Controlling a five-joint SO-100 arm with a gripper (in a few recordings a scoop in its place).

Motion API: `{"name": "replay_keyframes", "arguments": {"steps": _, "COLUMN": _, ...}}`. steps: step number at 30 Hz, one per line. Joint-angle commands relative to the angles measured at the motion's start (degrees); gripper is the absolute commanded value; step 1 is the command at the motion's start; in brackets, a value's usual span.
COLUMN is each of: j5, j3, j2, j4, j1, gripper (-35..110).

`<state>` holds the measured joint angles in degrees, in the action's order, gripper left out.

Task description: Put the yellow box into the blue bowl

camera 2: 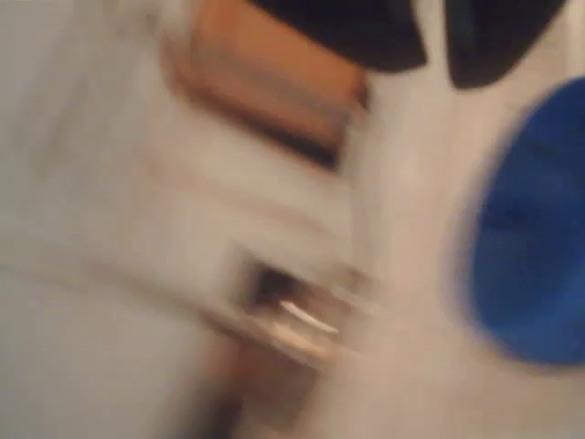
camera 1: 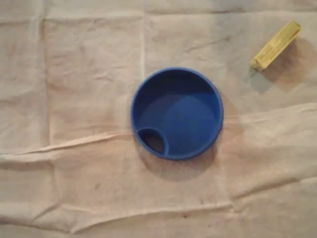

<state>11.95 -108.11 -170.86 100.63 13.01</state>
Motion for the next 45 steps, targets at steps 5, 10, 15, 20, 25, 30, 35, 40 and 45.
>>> {"name": "replay_keyframes", "arguments": {"steps": 5, "j5": 9.67, "j3": 1.32, "j2": 8.26, "j4": -0.35, "j1": 0.0, "gripper": 0}}
{"name": "replay_keyframes", "arguments": {"steps": 10, "j5": 13.8, "j3": 1.32, "j2": 11.78, "j4": -0.35, "j1": 0.09, "gripper": 0}}
{"name": "replay_keyframes", "arguments": {"steps": 15, "j5": 14.5, "j3": 2.2, "j2": 21.09, "j4": -0.35, "j1": 0.0, "gripper": 0}}
{"name": "replay_keyframes", "arguments": {"steps": 20, "j5": 13.89, "j3": 10.81, "j2": 34.01, "j4": -0.09, "j1": 0.09, "gripper": 0}}
{"name": "replay_keyframes", "arguments": {"steps": 25, "j5": 13.89, "j3": 21.36, "j2": 48.34, "j4": 0.18, "j1": 0.0, "gripper": 0}}
{"name": "replay_keyframes", "arguments": {"steps": 30, "j5": 13.8, "j3": 26.98, "j2": 58.1, "j4": 0.26, "j1": 0.09, "gripper": 0}}
{"name": "replay_keyframes", "arguments": {"steps": 35, "j5": 13.71, "j3": 26.37, "j2": 63.11, "j4": 0.26, "j1": 0.18, "gripper": 0}}
{"name": "replay_keyframes", "arguments": {"steps": 40, "j5": 13.8, "j3": 26.28, "j2": 67.32, "j4": 0.18, "j1": 2.9, "gripper": 0}}
{"name": "replay_keyframes", "arguments": {"steps": 45, "j5": 13.36, "j3": 27.07, "j2": 69.87, "j4": -0.09, "j1": 8.88, "gripper": 1}}
